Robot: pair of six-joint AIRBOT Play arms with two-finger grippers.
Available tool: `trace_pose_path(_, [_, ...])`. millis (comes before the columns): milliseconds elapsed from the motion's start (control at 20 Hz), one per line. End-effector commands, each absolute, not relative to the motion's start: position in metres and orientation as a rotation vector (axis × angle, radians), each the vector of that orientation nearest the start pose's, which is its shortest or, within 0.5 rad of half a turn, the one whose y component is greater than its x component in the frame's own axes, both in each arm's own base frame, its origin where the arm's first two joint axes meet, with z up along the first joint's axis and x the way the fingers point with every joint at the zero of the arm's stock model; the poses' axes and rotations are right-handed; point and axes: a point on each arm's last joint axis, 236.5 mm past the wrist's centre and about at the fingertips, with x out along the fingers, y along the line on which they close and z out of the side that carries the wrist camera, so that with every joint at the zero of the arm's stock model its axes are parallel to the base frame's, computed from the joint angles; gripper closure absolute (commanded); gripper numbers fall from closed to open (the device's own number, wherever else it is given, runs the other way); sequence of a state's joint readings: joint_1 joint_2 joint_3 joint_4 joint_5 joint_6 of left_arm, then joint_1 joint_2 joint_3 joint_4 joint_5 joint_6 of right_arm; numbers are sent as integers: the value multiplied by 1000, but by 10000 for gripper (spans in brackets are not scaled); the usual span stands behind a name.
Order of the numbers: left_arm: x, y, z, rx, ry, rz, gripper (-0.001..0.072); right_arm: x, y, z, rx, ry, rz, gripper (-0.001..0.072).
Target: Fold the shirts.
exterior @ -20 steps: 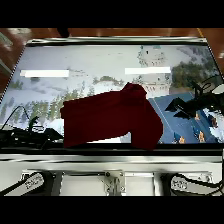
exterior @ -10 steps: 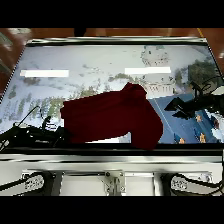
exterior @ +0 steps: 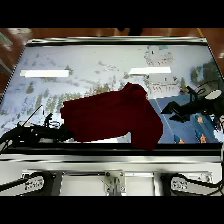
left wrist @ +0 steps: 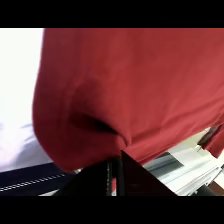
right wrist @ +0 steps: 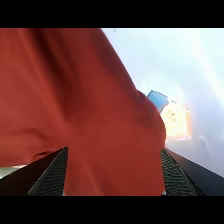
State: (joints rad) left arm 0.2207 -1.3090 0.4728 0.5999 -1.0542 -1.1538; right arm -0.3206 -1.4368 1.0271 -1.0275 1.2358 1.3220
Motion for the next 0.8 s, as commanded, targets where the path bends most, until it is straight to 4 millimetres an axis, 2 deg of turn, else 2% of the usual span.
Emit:
trace_pose_path(0, [257, -118, -100, -942, 1446, -329, 667, 356, 15, -90, 506, 1396, 158, 22])
trace_pose_path(100, [260, -118, -94, -931, 1422, -336, 667, 370, 7, -96, 441, 1340, 104, 23])
trace_pose_path(200, [261, -118, -90, -924, 1409, -342, 668, 377, 5, -98, 441, 1321, 75, 23])
trace_pose_path(400, [263, -115, -91, -913, 1398, -331, 668, 352, 23, -124, 501, 1468, 126, 23])
trace_pose_path(500, [269, -110, -92, -917, 1377, -308, 668, 345, 36, -127, 559, 1509, 162, 29])
trace_pose_path(550, [272, -107, -91, -917, 1368, -306, 668, 345, 37, -128, 565, 1511, 163, 196])
trace_pose_path(600, [276, -106, -87, -898, 1351, -320, 668, 347, 36, -128, 566, 1502, 154, 441])
trace_pose_path(650, [283, -105, -81, -866, 1327, -346, 668, 350, 37, -127, 581, 1493, 151, 580])
trace_pose_path(700, [291, -103, -74, -851, 1299, -352, 669, 355, 41, -121, 603, 1476, 167, 635])
trace_pose_path(750, [302, -100, -61, -830, 1258, -363, 669, 362, 46, -109, 608, 1444, 205, 636])
